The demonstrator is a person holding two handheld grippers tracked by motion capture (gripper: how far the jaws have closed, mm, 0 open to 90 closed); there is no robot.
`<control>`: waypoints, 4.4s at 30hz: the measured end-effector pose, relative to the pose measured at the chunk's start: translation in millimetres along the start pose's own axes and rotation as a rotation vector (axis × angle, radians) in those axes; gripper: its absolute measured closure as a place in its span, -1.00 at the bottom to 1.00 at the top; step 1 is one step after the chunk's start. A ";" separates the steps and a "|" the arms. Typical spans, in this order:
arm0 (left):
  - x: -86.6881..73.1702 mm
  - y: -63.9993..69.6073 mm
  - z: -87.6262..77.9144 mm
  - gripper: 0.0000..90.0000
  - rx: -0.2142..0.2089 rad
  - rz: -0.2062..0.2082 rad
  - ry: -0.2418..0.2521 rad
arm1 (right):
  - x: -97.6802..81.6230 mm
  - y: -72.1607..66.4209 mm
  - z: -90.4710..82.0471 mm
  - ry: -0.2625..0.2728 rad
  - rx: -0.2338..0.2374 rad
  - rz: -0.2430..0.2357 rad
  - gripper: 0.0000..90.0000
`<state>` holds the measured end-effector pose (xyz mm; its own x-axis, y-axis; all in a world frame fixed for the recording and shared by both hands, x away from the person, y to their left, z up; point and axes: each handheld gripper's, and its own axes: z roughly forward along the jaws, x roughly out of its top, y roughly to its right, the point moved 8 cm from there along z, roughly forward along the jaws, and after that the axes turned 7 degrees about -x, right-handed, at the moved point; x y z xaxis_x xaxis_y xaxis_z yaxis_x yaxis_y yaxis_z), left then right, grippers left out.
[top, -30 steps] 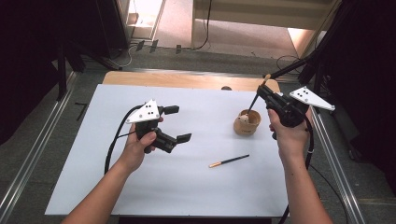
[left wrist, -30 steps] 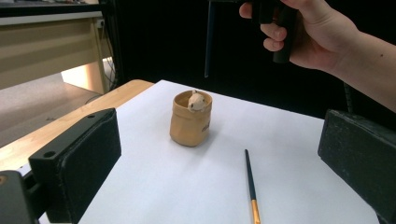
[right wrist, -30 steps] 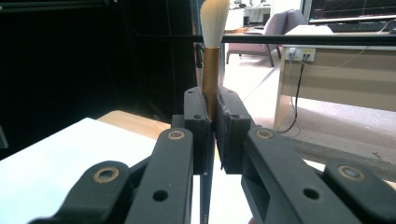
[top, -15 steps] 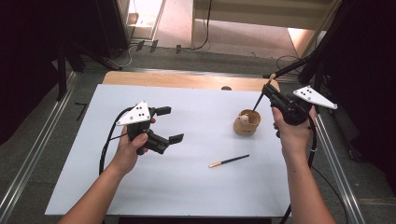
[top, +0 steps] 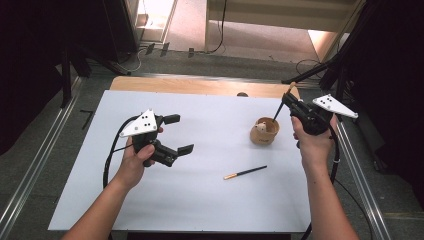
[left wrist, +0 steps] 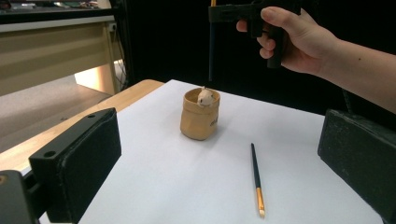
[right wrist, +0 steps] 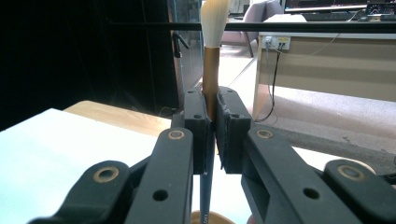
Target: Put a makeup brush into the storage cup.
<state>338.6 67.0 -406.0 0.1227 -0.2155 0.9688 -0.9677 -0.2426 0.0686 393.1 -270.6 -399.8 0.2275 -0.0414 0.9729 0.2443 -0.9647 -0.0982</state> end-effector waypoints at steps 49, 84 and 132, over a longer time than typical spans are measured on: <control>-50.7 -7.1 -62.8 -1.00 0.120 -0.077 0.010 | -70.5 12.1 24.8 -0.077 -0.039 0.009 0.88; -53.5 -8.9 -63.6 -1.00 0.121 -0.093 0.020 | -84.5 17.0 18.9 -0.136 -0.053 0.009 0.05; -57.4 -6.6 -67.8 -1.00 0.124 -0.080 0.014 | -82.9 -4.4 -33.2 -0.224 0.284 -0.275 0.03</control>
<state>323.1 145.1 -445.9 0.1942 -0.1776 0.9647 -0.9203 -0.3734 0.1165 341.9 -271.5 -473.1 0.3089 0.2942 0.9045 0.5664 -0.8209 0.0736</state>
